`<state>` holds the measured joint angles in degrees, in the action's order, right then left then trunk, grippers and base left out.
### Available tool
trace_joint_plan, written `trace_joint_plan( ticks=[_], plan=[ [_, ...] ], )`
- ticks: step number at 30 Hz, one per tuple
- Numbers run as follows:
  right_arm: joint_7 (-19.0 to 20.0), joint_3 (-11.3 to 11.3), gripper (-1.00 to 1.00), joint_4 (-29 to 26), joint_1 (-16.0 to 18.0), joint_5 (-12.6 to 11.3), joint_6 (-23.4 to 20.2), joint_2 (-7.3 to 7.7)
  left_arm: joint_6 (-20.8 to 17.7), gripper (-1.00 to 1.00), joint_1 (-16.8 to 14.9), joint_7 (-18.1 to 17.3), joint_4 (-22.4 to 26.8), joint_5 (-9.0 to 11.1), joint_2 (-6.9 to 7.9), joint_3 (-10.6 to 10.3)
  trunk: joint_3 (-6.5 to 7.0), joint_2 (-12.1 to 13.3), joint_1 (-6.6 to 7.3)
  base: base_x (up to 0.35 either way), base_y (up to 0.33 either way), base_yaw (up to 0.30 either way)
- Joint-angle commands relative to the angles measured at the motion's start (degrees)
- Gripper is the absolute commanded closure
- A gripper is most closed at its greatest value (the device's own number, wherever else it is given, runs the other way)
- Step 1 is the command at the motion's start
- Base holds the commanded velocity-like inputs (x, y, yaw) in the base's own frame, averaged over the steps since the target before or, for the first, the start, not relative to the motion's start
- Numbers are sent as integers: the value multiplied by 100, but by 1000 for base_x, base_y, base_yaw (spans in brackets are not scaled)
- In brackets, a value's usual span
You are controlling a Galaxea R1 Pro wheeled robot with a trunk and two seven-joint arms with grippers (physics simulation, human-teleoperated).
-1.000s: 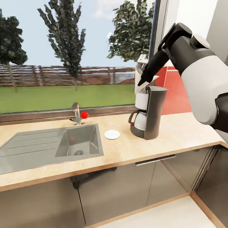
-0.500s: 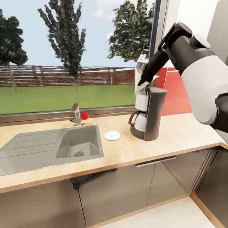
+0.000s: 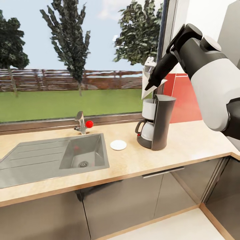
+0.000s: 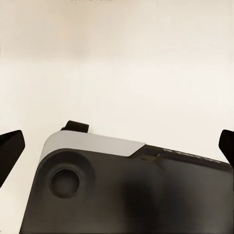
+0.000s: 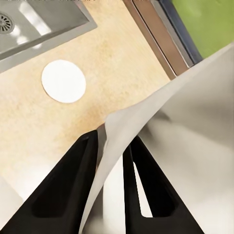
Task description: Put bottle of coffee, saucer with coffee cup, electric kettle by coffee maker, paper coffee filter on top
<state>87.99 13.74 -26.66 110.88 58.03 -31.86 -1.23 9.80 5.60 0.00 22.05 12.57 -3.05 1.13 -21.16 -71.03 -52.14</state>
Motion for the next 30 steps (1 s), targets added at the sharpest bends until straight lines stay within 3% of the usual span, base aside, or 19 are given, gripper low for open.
trace_joint_plan(
  ticks=[1, 15, 30],
  plan=[
    [34, 7, 100, -6, 4, 24, -75, 0, 4, -100, 1, 0, 10, 18, -3, 11, 13, 38, 22, 0, 0, 0],
    [34, 7, 100, -6, 4, 24, -75, 0, 4, -100, 0, 0, 10, 18, -3, 11, 264, 600, 330, 0, 0, 0],
    [18, 13, 100, -6, 2, 45, -68, 0, 4, -100, 2, 0, 10, 18, -3, 16, 264, 600, 330, 56, -21, 0]
  ],
)
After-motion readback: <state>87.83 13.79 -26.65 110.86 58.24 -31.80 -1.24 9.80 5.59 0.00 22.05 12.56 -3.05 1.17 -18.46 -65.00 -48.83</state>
